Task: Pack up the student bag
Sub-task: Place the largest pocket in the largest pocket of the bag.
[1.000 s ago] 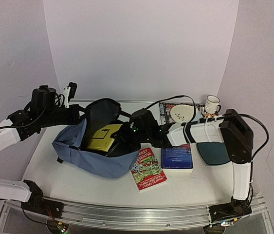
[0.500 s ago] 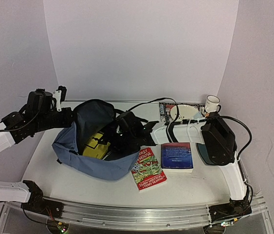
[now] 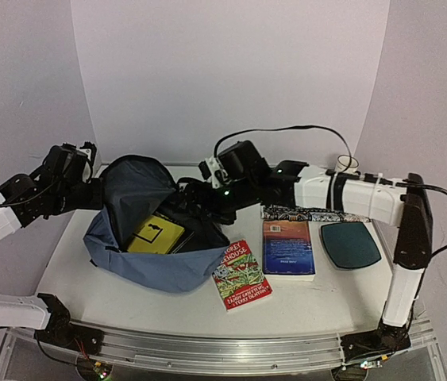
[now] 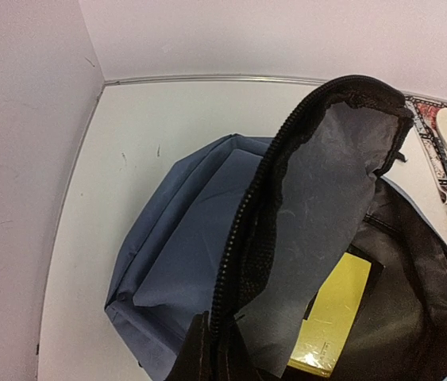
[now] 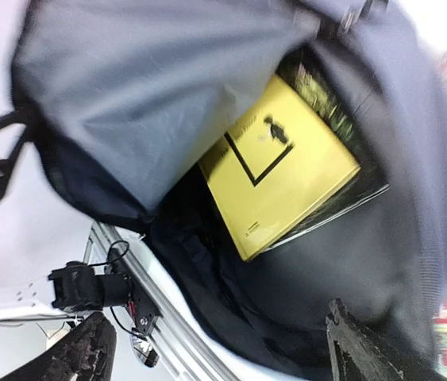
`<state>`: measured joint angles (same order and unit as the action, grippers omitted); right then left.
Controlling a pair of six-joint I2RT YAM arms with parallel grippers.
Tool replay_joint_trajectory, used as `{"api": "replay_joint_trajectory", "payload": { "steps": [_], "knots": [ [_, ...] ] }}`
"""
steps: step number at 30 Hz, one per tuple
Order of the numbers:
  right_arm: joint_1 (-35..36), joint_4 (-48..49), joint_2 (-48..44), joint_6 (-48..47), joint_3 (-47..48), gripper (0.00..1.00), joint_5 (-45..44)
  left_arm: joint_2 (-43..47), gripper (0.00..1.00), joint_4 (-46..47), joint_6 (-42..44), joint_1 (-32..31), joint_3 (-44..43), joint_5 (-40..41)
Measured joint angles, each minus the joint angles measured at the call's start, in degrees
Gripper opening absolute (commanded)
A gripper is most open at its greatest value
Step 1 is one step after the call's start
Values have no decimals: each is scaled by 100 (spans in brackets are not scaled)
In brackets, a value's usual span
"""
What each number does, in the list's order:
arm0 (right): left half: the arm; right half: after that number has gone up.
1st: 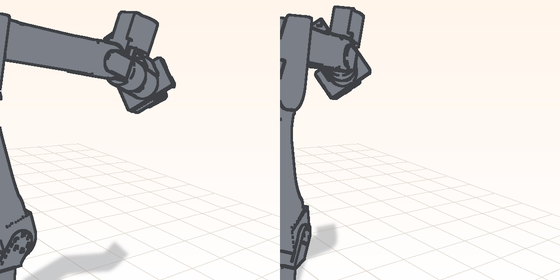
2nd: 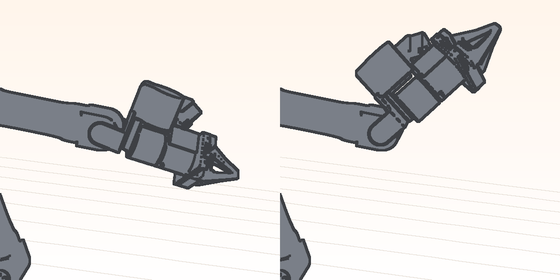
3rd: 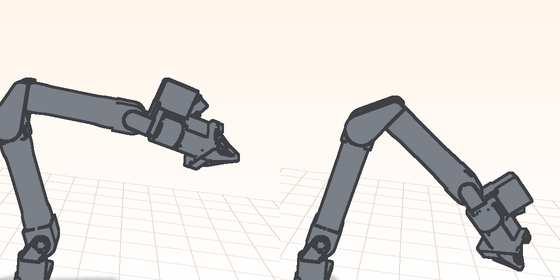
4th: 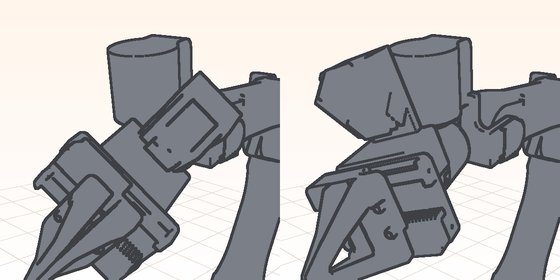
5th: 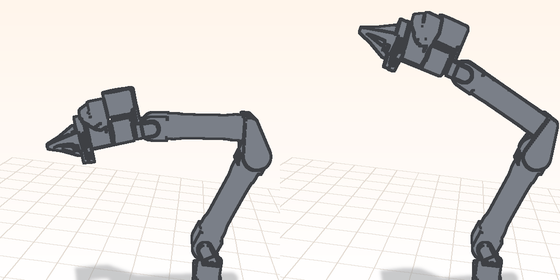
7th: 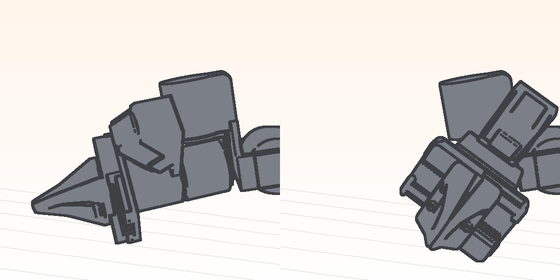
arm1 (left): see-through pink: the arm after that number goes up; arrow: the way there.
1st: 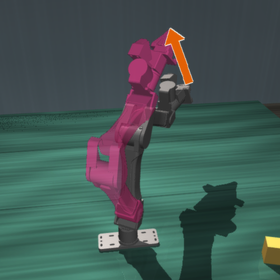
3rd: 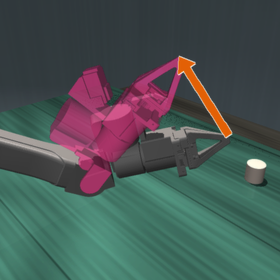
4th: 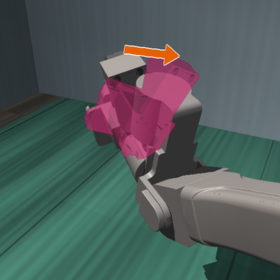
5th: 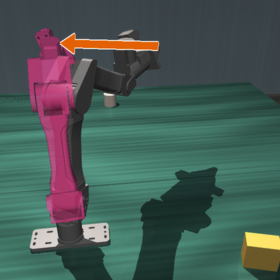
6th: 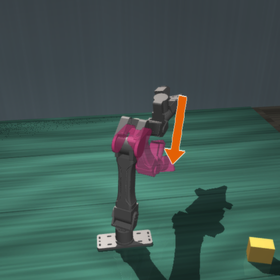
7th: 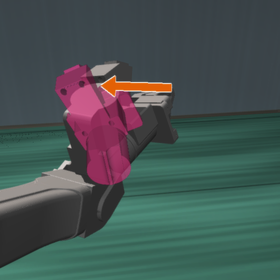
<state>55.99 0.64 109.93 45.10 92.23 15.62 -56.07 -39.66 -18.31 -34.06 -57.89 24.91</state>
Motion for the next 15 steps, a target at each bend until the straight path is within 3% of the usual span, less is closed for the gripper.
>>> {"api": "replay_joint_trajectory", "payload": {
  "steps": [5, 10, 15],
  "knots": [
    [-494, -184, -723, -474, -446, 95, 48, 35, 0, -398, 142, -4, -197, 369],
    [-1176, -313, -837, -662, -1104, 95, 9, 37, 0, -684, 245, -2, -455, 531],
    [-1482, -505, -815, -706, -1578, 95, -118, 42, 17, -761, 260, 0, -466, 448]
  ]
}}
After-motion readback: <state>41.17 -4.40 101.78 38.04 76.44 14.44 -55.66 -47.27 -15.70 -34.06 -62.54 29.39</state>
